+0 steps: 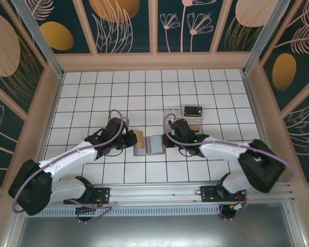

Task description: Take the credit cards out of the card holder

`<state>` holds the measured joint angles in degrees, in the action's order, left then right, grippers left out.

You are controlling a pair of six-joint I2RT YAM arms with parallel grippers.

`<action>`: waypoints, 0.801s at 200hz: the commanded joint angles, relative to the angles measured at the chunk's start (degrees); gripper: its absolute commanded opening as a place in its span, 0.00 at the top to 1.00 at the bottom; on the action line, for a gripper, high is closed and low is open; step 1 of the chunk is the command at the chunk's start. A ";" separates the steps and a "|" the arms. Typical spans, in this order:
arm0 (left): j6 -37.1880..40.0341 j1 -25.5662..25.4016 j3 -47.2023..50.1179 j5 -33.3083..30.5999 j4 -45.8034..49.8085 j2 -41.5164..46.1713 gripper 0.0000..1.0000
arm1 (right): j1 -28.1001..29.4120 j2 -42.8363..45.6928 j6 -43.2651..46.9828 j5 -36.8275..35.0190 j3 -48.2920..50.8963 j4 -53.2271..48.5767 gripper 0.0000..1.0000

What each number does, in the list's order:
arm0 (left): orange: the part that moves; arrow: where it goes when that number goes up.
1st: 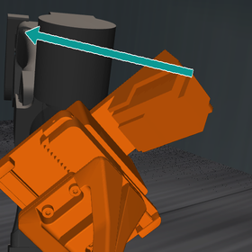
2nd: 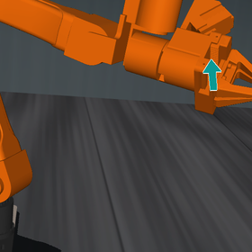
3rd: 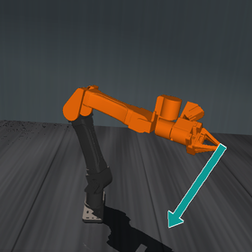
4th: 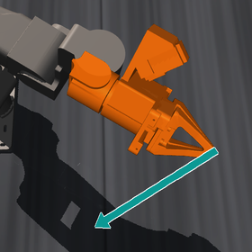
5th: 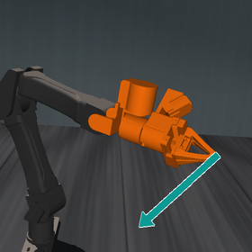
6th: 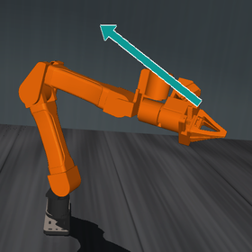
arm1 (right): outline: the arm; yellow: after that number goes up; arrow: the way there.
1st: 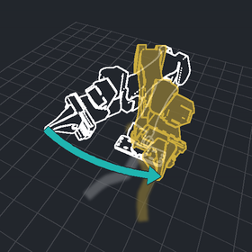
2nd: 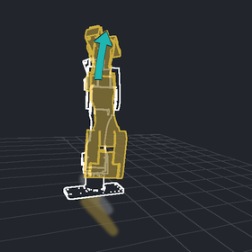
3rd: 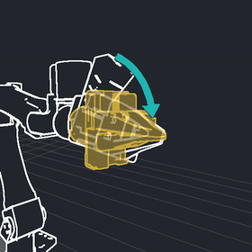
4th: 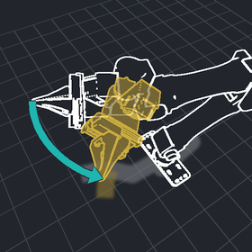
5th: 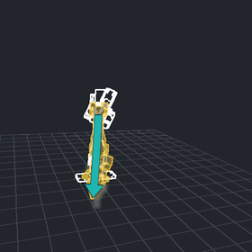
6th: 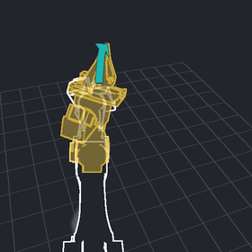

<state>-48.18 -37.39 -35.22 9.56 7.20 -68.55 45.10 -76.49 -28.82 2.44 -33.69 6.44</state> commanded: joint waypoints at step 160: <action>2.35 1.32 -1.19 18.19 -30.11 -3.42 1.00 | -19.00 2.12 -14.09 44.89 8.97 36.54 0.74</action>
<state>-45.23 -36.62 -36.97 25.02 -18.28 -71.53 26.28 -72.93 -40.10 42.63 -25.32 35.79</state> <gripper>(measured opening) 0.068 0.263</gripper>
